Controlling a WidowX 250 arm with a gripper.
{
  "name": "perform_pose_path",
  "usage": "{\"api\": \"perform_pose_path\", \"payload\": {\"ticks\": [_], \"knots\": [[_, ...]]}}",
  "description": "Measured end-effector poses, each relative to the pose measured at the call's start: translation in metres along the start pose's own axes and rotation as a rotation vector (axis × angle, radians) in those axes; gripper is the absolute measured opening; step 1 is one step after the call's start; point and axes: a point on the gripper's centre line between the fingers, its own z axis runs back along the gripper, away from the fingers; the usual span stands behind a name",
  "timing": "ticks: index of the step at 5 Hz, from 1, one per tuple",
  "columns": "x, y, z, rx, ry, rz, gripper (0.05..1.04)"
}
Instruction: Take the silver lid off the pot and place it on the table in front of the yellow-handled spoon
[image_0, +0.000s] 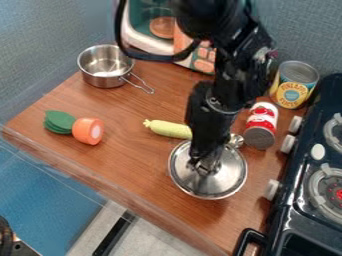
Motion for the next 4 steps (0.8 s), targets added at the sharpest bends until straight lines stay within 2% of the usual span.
{"api": "perform_pose_path", "payload": {"ticks": [2, 3, 4], "knots": [[-0.006, 0.006, -0.026, 0.021, -0.032, -0.028, 0.053], [-0.007, 0.004, -0.028, 0.011, -0.039, -0.018, 0.052], [-0.007, 0.007, -0.033, 0.027, -0.046, -0.012, 0.068]]}}
